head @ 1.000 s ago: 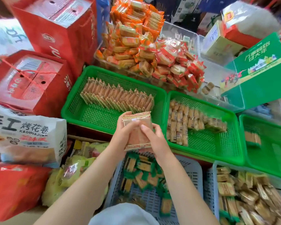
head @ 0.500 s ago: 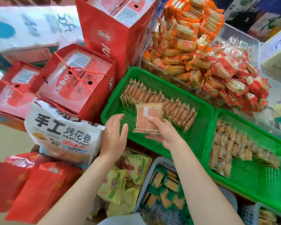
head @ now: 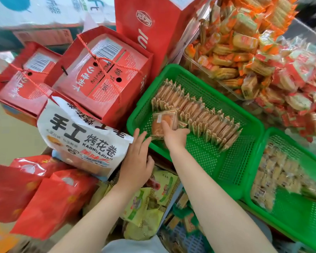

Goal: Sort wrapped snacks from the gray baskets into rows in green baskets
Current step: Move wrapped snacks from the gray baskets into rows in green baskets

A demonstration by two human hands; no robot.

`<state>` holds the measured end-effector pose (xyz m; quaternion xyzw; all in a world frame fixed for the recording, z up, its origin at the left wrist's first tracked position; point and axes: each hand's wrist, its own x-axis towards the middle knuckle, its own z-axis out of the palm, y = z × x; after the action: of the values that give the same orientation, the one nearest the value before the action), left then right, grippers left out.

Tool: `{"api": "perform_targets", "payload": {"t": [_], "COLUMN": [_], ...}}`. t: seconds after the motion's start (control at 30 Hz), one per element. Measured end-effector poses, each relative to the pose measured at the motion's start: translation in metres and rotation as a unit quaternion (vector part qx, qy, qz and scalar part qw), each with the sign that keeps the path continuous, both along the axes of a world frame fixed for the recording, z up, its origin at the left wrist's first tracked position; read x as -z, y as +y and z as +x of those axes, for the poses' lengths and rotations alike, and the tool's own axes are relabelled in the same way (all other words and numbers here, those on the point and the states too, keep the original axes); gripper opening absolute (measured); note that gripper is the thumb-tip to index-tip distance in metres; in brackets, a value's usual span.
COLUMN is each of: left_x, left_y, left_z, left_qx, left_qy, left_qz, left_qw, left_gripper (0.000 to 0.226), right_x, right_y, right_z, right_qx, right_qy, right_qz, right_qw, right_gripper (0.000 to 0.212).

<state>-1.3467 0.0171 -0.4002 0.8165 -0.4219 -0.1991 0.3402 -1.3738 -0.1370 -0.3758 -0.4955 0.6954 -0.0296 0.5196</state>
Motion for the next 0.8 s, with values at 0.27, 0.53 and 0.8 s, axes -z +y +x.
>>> {"api": "perform_targets", "payload": {"t": [0.27, 0.53, 0.8], "left_x": [-0.001, 0.0, 0.0], "left_y": [0.004, 0.005, 0.005], "left_z": [0.005, 0.005, 0.005], "left_qx": [0.027, 0.029, 0.028], "left_qy": [0.013, 0.005, 0.016], "left_qz": [-0.006, -0.003, -0.001], "left_qw": [1.0, 1.0, 0.999], "left_gripper": [0.055, 0.056, 0.058], "right_x": [-0.004, -0.005, -0.004], "right_y": [-0.028, -0.033, -0.025], "right_z": [0.006, 0.014, -0.012], "right_qx": [-0.047, -0.061, -0.011], "right_qy": [0.011, -0.007, 0.001], "right_qz": [0.066, 0.121, 0.03], "right_qw": [0.997, 0.991, 0.999], "right_gripper": [0.116, 0.117, 0.094]}}
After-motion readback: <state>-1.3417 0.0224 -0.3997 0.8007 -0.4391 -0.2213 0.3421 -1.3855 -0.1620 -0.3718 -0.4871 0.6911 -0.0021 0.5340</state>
